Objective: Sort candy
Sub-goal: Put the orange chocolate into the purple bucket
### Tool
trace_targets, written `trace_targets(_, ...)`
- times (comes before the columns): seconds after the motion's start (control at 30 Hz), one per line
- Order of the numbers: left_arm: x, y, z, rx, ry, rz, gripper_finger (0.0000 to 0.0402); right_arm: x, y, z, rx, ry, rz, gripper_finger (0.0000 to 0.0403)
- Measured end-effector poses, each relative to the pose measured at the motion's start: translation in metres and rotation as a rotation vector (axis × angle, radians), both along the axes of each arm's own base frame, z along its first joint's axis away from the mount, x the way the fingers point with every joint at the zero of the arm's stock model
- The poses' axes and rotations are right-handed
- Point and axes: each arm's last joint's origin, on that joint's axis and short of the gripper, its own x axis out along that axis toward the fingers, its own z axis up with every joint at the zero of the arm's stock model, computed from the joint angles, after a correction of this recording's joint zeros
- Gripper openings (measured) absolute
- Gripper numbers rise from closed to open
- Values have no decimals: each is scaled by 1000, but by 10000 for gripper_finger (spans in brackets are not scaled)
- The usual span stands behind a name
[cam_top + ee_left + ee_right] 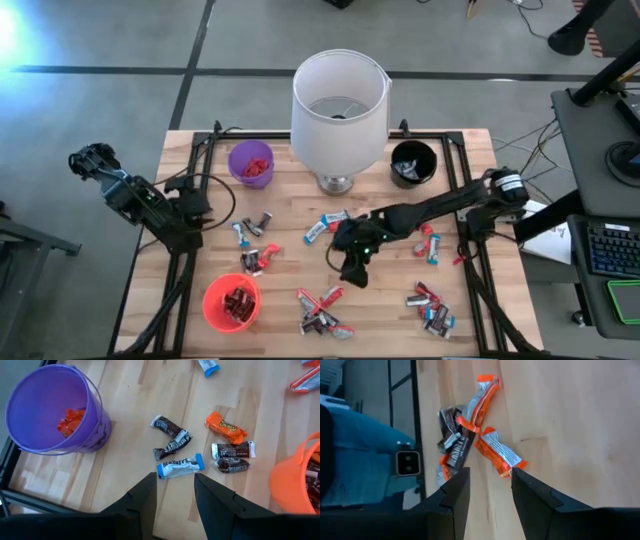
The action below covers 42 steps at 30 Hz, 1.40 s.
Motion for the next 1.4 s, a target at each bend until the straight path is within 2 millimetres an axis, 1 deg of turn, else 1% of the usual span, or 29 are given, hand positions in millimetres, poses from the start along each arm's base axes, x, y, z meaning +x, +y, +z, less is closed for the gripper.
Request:
trace_targets(0.13,-2,2,1,-4,-9,-8,113,7,7,-11,-24,4,26,132)
trace_targets(0.27,-3,3,1,3,-10,-25,114,18,12,-12,-89,-34,39,132)
trace_targets(0.43,-3,3,1,4,-10,-25,114,35,20,-10,-155,-79,109,132)
trace_targets(0.53,-3,3,2,4,-11,-24,113,43,27,-10,-230,-54,167,132)
trace_targets(0.63,-3,3,2,2,-12,-22,114,47,36,-12,-302,-5,237,132)
trace_targets(0.7,-3,3,2,1,-13,-21,114,51,43,-13,-340,-10,276,132)
trace_targets(0.87,-2,2,2,-7,-22,-16,114,54,56,-21,-379,-14,332,132)
trace_targets(1.0,-2,2,2,-11,-26,-15,114,53,61,-28,-413,-1,345,132)
trace_targets(1.27,-2,1,2,-13,-29,-15,113,54,61,-35,-444,9,349,132)
trace_targets(1.4,-2,1,2,-14,-30,-15,114,54,61,-44,-448,34,357,132)
